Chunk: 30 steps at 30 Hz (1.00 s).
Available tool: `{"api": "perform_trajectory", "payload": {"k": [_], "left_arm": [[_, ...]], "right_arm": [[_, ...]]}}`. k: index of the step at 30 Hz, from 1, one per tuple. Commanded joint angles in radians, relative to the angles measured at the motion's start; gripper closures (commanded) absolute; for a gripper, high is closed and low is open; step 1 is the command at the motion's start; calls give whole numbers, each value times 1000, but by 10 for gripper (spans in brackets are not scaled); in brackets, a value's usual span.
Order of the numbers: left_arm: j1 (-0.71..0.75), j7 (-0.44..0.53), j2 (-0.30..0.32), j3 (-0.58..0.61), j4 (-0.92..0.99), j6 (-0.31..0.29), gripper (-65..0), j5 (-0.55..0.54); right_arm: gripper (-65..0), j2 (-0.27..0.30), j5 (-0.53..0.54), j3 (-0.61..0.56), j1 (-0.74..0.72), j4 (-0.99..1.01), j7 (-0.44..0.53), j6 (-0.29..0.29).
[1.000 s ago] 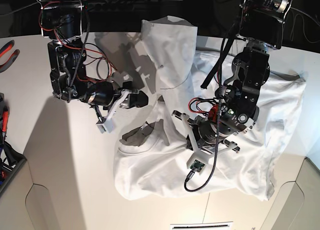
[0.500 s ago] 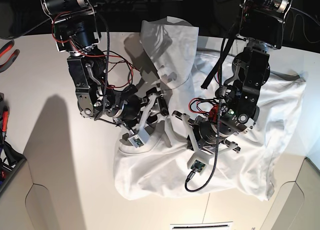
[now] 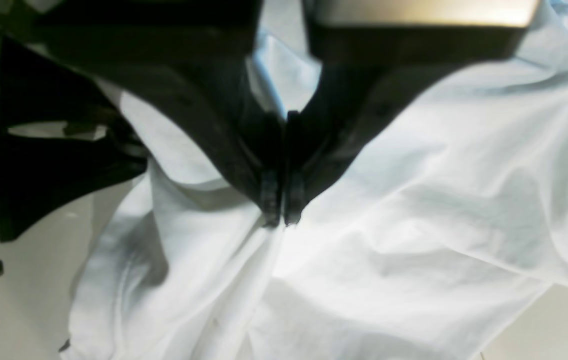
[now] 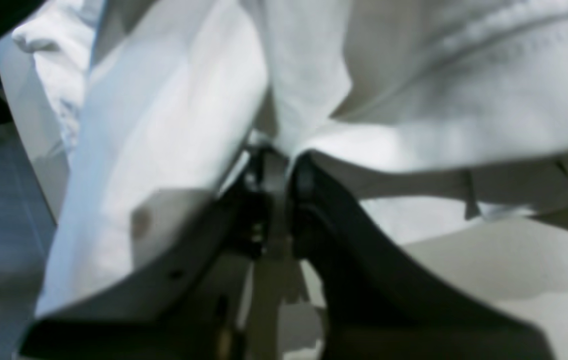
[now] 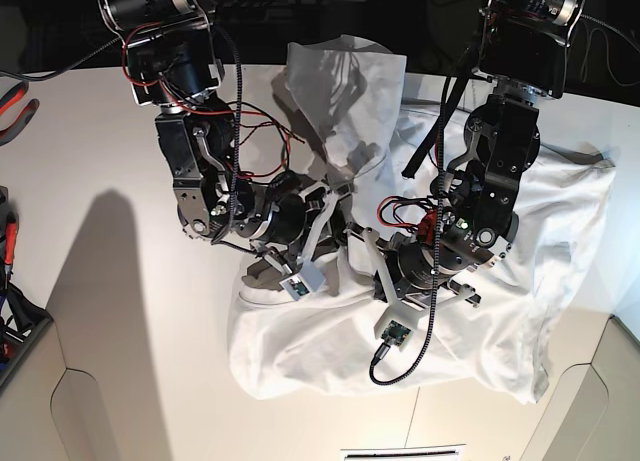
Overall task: Layout the t-shirt on the table in an organized manner, then fold the t-shirt properly
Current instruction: 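Bring the right gripper beside the left gripper and pinch the shirt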
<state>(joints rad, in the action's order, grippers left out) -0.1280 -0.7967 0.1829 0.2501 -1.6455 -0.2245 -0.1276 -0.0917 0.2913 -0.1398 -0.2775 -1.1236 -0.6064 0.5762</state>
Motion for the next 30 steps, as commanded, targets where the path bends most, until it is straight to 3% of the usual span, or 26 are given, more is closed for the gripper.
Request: {"api": "perform_trajectory", "payload": {"k": [1, 9, 19, 20, 22, 24, 30], "left_arm": [[-21, 22, 1, -3, -18, 4, 0, -1], [-21, 22, 12, -3, -18, 5, 0, 70], [-21, 21, 73, -3, -18, 14, 0, 69], [-21, 21, 79, -3, -18, 18, -15, 69], [-22, 22, 84, -3, -18, 23, -153, 69], [-22, 22, 84, -3, -18, 22, -250, 69], [-24, 31, 96, -3, -18, 23, -267, 95]], "right_arm": [[0, -8, 18, 0, -24, -13, 23, 3], [0, -5, -52, 1, -24, -16, 3, 2], [0, 27, -48, 1, -24, -193, -159, -4], [0, 34, -49, 2, -24, -221, -174, -4], [0, 47, -48, 2, -24, -280, -216, -5], [0, 61, -48, 2, -24, -336, -268, -5], [0, 107, -43, 2, -24, -437, -395, -5]]}}
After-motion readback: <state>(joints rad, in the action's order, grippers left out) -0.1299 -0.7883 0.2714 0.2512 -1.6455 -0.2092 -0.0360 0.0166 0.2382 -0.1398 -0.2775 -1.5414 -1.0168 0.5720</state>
